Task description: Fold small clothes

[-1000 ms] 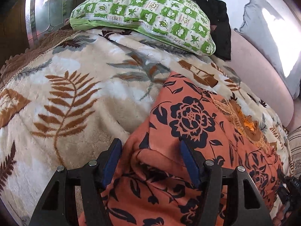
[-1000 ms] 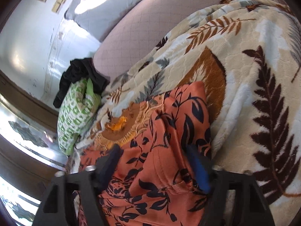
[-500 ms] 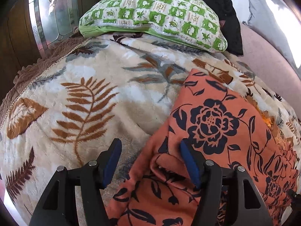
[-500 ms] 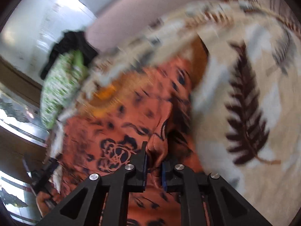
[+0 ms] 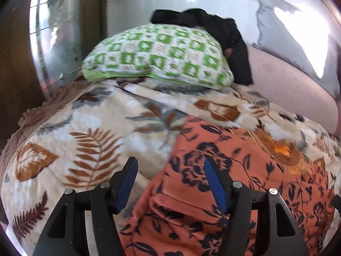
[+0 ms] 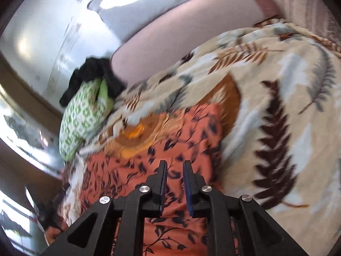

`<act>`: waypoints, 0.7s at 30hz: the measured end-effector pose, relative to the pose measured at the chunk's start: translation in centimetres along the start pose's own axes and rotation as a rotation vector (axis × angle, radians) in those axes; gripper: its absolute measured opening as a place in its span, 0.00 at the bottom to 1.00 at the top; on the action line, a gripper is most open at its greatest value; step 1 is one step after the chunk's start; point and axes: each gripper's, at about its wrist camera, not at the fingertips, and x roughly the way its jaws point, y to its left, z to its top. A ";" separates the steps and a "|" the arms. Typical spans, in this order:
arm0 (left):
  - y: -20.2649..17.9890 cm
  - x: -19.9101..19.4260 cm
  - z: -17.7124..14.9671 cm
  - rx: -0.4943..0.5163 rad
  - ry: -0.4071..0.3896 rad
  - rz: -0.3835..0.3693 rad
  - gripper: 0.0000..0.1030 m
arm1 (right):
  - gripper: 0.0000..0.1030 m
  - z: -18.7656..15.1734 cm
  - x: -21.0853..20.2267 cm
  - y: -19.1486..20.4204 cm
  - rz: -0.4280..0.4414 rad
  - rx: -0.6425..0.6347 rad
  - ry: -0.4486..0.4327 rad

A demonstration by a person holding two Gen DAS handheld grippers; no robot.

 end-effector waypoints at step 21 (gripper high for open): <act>2.0 2.5 -1.3 -0.037 0.213 0.001 0.67 | 0.19 -2.0 1.7 1.6 0.048 -0.070 0.106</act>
